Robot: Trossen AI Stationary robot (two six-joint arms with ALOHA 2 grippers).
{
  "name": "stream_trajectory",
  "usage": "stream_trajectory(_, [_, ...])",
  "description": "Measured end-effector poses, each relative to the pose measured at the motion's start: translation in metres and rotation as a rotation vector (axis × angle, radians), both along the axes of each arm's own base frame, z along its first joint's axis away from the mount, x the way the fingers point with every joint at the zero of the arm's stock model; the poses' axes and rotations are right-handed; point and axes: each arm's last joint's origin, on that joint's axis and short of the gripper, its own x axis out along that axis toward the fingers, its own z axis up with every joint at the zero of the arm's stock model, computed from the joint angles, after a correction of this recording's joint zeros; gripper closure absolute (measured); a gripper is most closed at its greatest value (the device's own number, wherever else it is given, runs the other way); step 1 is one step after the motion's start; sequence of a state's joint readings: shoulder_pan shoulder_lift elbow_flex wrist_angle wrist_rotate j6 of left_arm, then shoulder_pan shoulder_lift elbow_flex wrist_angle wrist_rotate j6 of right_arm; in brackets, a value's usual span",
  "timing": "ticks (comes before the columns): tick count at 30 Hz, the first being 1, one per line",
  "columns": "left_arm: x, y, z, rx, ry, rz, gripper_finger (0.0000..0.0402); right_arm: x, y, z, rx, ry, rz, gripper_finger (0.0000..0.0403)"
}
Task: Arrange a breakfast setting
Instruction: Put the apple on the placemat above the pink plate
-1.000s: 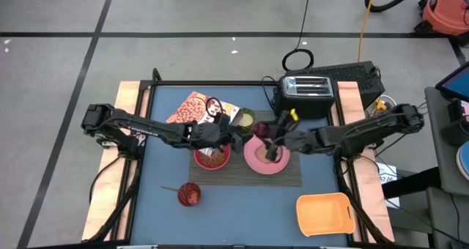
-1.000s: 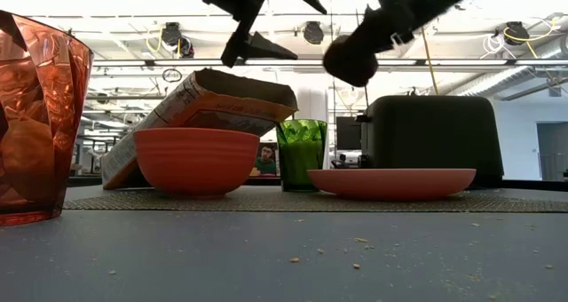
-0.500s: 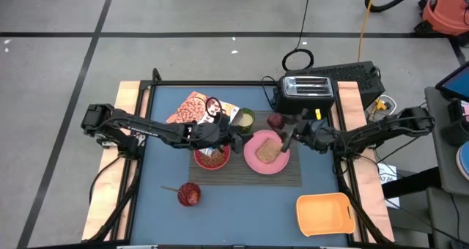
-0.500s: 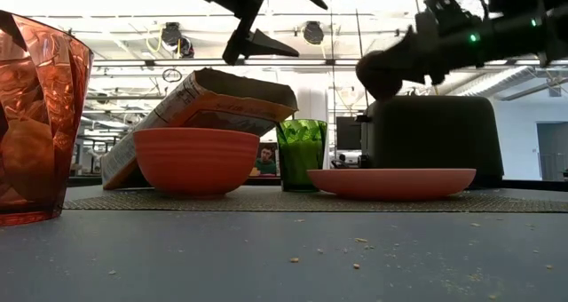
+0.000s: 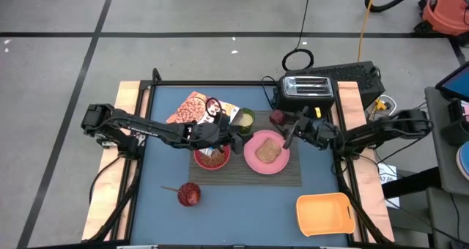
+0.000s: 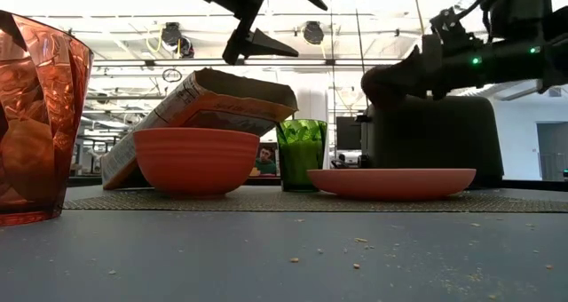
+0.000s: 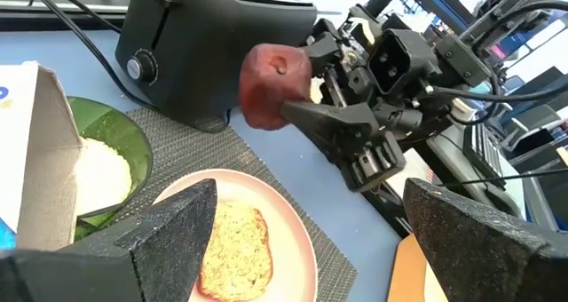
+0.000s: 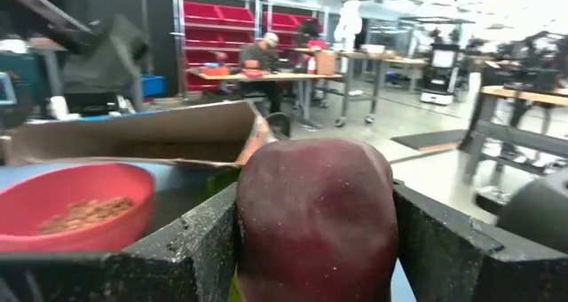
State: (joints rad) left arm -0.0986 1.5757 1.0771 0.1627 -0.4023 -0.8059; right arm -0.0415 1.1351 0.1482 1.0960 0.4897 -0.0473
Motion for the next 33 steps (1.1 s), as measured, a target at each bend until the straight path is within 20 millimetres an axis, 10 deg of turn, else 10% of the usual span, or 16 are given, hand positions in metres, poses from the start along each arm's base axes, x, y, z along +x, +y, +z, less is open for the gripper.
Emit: stream_trajectory(33, [0.0, 0.0, 0.0, 0.048, 0.017, -0.015, 0.0036, 0.008, -0.039, -0.051, 0.168, 0.197, 0.053, 0.0156])
